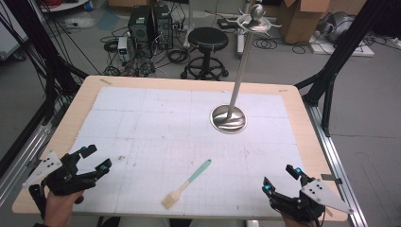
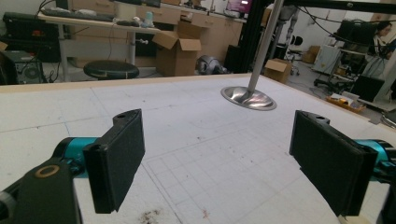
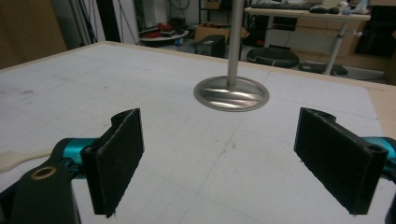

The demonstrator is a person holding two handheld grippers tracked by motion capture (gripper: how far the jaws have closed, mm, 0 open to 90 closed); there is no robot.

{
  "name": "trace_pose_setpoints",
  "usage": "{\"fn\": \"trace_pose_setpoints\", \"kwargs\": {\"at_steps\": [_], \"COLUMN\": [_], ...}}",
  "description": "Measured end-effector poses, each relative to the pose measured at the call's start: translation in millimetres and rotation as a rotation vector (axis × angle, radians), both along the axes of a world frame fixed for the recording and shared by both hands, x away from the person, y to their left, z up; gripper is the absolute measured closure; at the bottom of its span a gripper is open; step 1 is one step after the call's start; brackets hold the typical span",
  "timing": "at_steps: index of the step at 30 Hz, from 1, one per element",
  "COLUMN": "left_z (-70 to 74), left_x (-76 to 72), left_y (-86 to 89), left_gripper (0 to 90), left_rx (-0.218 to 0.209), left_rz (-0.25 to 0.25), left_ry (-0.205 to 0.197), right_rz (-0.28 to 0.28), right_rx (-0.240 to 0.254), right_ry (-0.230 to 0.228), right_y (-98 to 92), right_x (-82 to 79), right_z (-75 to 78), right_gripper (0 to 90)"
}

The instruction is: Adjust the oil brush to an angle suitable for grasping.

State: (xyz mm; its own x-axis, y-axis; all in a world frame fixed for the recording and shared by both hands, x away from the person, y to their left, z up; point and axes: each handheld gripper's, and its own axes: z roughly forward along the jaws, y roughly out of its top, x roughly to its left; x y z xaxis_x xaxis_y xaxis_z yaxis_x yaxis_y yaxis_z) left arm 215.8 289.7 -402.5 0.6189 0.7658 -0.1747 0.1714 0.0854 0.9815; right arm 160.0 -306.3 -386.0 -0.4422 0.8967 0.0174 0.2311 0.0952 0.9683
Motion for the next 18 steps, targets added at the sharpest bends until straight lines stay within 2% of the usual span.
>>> {"fn": "trace_pose_setpoints", "kwargs": {"at_steps": [4,5,6,7,8,9,11,14,15,16,17,18], "left_z": [-1.0,-1.2,-1.2,-0.9,-0.9,-1.0,-1.4,-1.8,-2.1,-2.3,-2.3,-2.4], "left_x": [0.2,-0.4,-0.4,-1.2,-1.2,-1.1,-0.4,-0.2,-0.2,-0.3,-0.4,-0.3], "left_y": [-1.8,-1.7,-1.7,-1.1,-1.1,-0.3,0.5,1.1,1.7,1.9,3.2,3.7], "left_gripper": [18.5,18.5,18.5,18.5,18.5,18.5,18.5,18.6,18.6,18.6,18.7,18.8], "left_rx": [0.014,0.012,0.012,0.008,0.008,0.01,0.01,0.008,0.009,0.007,0.013,0.015], "left_rz": [-0.016,-0.017,-0.017,-0.015,-0.015,-0.013,-0.011,-0.008,-0.008,-0.005,-0.002,-0.001], "left_ry": [0.003,0.004,0.004,0.003,0.003,0.006,0.007,0.01,0.011,0.012,0.013,0.015], "right_rz": [0.042,0.072,0.072,0.112,0.112,0.166,0.213,0.301,0.332,0.332,0.374,0.392], "right_rx": [-0.003,-0.004,-0.004,-0.012,-0.012,-0.027,-0.038,-0.048,-0.059,-0.059,-0.083,-0.091], "right_ry": [0.015,0.016,0.016,0.039,0.039,0.063,0.073,0.087,0.103,0.103,0.137,0.145], "right_y": [12.0,20.3,20.3,29.6,29.6,42.6,52.5,67.8,74.7,74.7,86.2,90.6], "right_x": [1.1,3.7,3.7,7.8,7.8,13.1,16.9,22.3,24.6,24.6,28.9,30.0], "right_z": [1.1,1.9,1.9,1.2,1.2,-1.5,-3.1,-6.2,-8.2,-8.2,-12.0,-13.7], "right_gripper": [16.2,16.9,16.9,17.8,17.8,22.9,29.9,48.3,52.0,52.0,60.5,64.6]}}
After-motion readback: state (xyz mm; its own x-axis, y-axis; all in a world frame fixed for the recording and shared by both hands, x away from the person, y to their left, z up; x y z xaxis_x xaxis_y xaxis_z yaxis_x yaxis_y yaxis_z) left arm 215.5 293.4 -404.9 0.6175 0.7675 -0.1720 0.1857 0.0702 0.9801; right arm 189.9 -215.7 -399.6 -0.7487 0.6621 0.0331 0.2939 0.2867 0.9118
